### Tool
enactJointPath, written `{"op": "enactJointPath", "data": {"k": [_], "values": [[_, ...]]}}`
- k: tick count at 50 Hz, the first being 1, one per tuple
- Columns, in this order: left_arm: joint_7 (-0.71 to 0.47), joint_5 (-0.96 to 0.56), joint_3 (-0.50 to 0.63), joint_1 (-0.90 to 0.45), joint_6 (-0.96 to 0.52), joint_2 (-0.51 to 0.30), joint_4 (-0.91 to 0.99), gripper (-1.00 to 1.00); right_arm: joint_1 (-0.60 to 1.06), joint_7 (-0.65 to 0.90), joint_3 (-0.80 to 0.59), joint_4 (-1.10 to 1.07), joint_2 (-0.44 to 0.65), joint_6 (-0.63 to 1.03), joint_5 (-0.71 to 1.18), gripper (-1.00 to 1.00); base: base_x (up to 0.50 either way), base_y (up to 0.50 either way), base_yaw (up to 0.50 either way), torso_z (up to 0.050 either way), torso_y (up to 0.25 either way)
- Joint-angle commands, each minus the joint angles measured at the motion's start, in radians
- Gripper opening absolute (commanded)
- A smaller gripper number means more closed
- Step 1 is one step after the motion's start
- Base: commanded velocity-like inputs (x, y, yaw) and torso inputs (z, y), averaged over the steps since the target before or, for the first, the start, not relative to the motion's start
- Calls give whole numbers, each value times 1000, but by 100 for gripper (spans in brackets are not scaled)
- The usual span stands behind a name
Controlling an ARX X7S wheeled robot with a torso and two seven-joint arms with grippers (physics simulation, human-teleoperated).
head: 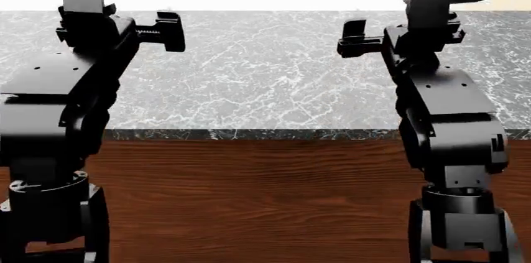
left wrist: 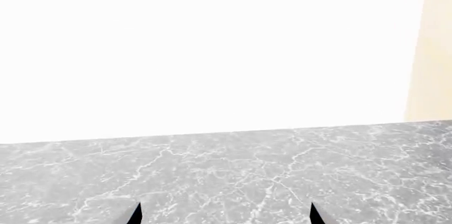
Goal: Pick the cup and wine glass and place them in the sink. Then turn on the water.
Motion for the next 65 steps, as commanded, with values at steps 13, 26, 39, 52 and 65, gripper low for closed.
{"op": "enactJointPath", "data": {"k": [13,26,39,52,65], "values": [[4,19,11,-248,58,-7,-378,100,255,-65,-21,362,9,-58,7,100,0,-337,0,0,0],[28,-9,9,-221,39,-9,-311,100,233,-62,-16,316,17,-18,23,100,0,-500,0,0,0],[32,-35,-10,-167,60,-8,-213,100,215,-56,-10,264,24,22,37,100,0,-500,0,0,0],[49,-48,8,-165,30,-14,-185,100,216,-56,-7,253,29,35,48,100,0,-500,0,0,0],[48,-63,-2,-164,26,-15,-187,100,216,-55,-12,252,30,42,54,100,0,-500,0,0,0]]}}
